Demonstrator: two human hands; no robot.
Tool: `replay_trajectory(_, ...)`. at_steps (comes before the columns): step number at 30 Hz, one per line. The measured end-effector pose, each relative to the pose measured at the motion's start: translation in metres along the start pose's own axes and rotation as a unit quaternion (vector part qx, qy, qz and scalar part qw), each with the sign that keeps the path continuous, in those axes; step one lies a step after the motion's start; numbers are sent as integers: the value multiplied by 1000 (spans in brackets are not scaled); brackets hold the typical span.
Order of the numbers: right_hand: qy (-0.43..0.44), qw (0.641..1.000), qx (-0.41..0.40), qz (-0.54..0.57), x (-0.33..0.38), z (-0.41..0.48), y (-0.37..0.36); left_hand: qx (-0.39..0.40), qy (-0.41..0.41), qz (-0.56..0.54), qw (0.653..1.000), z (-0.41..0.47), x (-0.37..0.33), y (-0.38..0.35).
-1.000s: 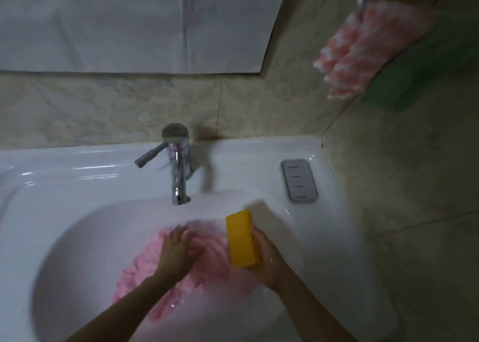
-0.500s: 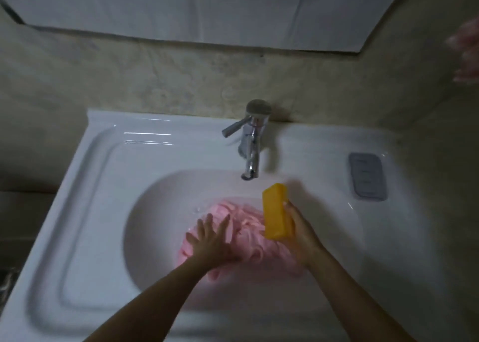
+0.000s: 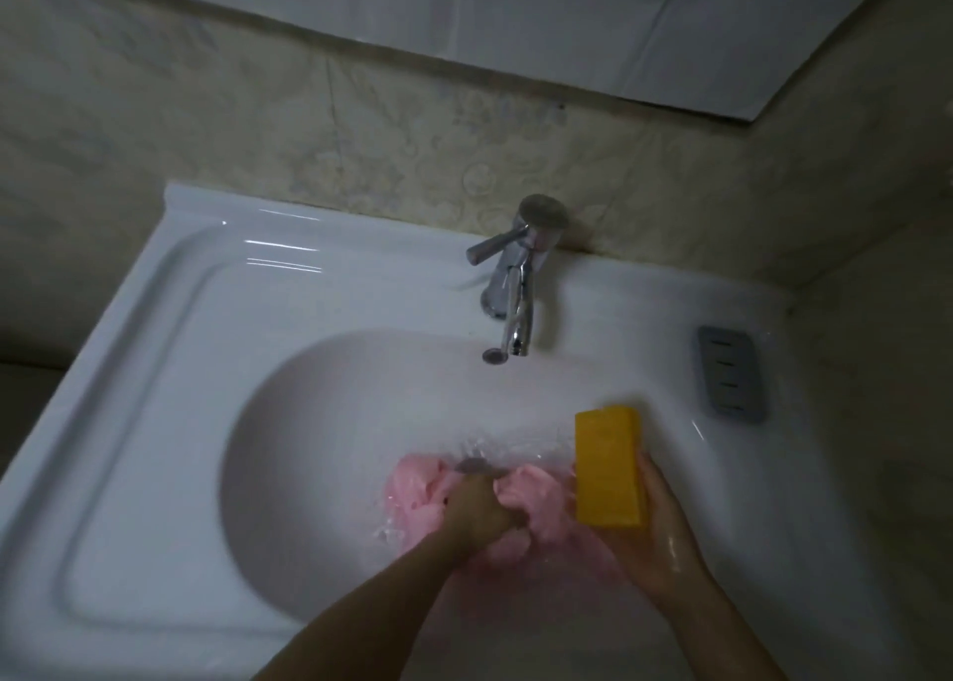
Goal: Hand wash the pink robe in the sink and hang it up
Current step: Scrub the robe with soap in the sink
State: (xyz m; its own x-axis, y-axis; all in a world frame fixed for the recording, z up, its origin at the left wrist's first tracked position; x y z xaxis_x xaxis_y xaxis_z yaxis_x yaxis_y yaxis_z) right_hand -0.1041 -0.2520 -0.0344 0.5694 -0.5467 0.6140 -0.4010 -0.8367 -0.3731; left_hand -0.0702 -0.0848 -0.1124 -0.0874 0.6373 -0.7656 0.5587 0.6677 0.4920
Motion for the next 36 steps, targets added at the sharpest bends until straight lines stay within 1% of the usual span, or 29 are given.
replay_trajectory(1, 12, 1000, 6, 0, 1, -1, 0, 4, 17, -76, 997, -6, -1, 3)
replay_trajectory(2, 30, 1000, 3, 7, 2, 3, 4, -19, 25, -175, 984, -10, -2, 7)
replay_trajectory(4, 60, 998, -2, -5, 7, 0, 3, -64, 45, -250, 965, -20, -9, 29)
replay_trajectory(5, 70, 998, -4, 0, 10, -2, 1, -62, 51, -312, 947, -26, -16, 36)
replay_trajectory(6, 77, 997, -7, 9, 12, -4, -1, -60, 56, -346, 935, -29, -22, 42)
replay_trajectory(7, 79, 997, -11, 19, 13, -7, -3, -58, 30, -369, 927, -36, -29, 51)
replay_trajectory(8, 81, 996, -14, 28, 14, -9, -3, -56, 7, -369, 928, -38, -33, 57)
replay_trajectory(9, 81, 996, -11, 31, 16, -12, -5, -32, -12, -362, 931, -44, -43, 66)
replay_trajectory(10, 84, 996, -15, 29, 16, -14, -6, -2, -56, -328, 943, -48, -52, 73)
replay_trajectory(11, 85, 996, -18, 24, 16, -17, -7, -8, -108, -291, 951, -56, -65, 79)
replay_trajectory(12, 87, 996, -17, 16, 15, -19, -7, -25, -140, -285, 948, -59, -74, 84)
replay_trajectory(13, 85, 996, -11, 5, 15, -23, -9, -22, -131, -279, 951, -61, -81, 91)
replay_trajectory(14, 86, 996, -13, 2, 16, -26, -8, -35, -76, -311, 947, -55, -80, 95)
replay_trajectory(15, 85, 996, -10, 1, 16, -29, -8, -101, -53, -391, 913, -56, -87, 107)
replay_trajectory(17, 83, 997, -1, 3, 19, -32, -6, -168, -71, -394, 901, -54, -90, 122)
replay_trajectory(18, 82, 997, -3, 1, 20, -32, -4, -176, -71, -388, 902, -51, -88, 122)
replay_trajectory(19, 81, 997, -2, -3, 21, -33, -3, -184, -74, -400, 895, -50, -88, 126)
replay_trajectory(20, 82, 997, 2, -4, 22, -34, -2, -176, -66, -421, 887, -50, -86, 128)
replay_trajectory(22, 80, 997, -6, 2, 22, -34, 0, -146, -38, -509, 847, -51, -85, 131)
replay_trajectory(23, 77, 997, -5, 1, 22, -35, 0, -126, -39, -546, 827, -53, -87, 133)
replay_trajectory(25, 78, 997, 2, 0, 21, -35, 2, -102, -44, -571, 813, -57, -89, 136)
replay_trajectory(27, 69, 998, 3, -1, 19, -35, 5, -85, -29, -592, 801, -57, -83, 138)
replay_trajectory(29, 58, 998, 4, -5, 15, -35, 7, -60, -25, -603, 795, -56, -75, 141)
replay_trajectory(31, 48, 999, -6, -20, 9, -34, 8, -57, -6, -592, 804, -61, -67, 144)
replay_trajectory(32, 46, 998, -5, -31, 6, -35, 5, -68, 4, -579, 813, -63, -63, 145)
replay_trajectory(35, 42, 997, 14, -59, -4, -33, -15, -129, 47, -498, 856, -66, -39, 147)
replay_trajectory(36, 39, 997, 16, -71, -9, -32, -24, -148, 67, -481, 862, -68, -28, 146)
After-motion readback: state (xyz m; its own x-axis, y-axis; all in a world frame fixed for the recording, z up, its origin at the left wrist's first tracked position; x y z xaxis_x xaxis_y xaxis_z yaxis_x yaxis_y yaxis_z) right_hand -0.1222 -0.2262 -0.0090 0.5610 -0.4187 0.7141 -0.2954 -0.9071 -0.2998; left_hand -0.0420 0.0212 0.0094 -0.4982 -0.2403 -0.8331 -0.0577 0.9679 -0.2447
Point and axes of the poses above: each hand's wrist, its own z-axis towards the middle knuckle, its own y-axis out of the back of the hand, x = y × z, the point moved 1 cm from there along z, towards the middle knuckle, and after that the axes turned 3 degrees about -z, right-handed, at the moved point
